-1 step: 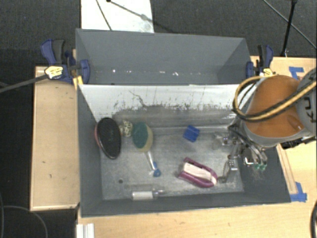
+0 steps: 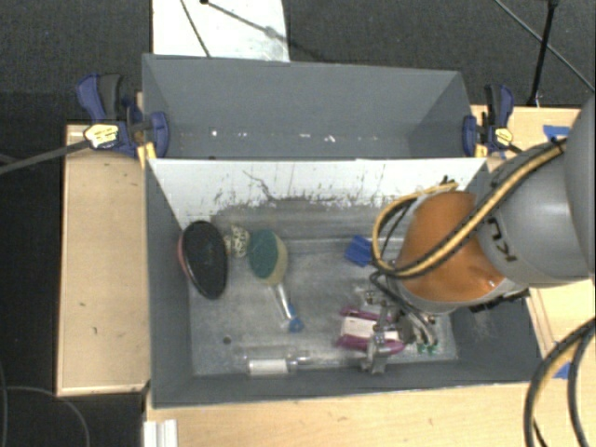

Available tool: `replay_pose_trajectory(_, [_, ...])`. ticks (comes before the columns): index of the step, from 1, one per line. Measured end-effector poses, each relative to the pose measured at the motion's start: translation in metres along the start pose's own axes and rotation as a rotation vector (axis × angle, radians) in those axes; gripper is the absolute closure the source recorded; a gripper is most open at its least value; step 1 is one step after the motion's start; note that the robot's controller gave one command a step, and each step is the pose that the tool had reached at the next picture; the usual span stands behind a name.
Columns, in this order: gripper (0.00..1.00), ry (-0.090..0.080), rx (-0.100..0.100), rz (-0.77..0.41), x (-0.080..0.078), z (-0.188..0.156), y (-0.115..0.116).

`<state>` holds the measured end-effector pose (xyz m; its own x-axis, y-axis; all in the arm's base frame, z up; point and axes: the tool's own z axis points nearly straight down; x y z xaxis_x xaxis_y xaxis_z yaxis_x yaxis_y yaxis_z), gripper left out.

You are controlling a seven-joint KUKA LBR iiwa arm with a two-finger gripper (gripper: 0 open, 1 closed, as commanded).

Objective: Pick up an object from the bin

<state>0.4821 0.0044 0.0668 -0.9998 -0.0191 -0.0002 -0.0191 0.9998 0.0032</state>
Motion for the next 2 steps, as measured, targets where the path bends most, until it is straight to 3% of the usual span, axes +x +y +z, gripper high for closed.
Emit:
replay_pose_trajectory(1, [1.00,-0.002,0.003,0.002,-0.001,-0.003,-0.004])
replay_pose_trajectory(2, [1.00,-0.009,0.004,-0.045,-0.020,-0.154,-0.008])
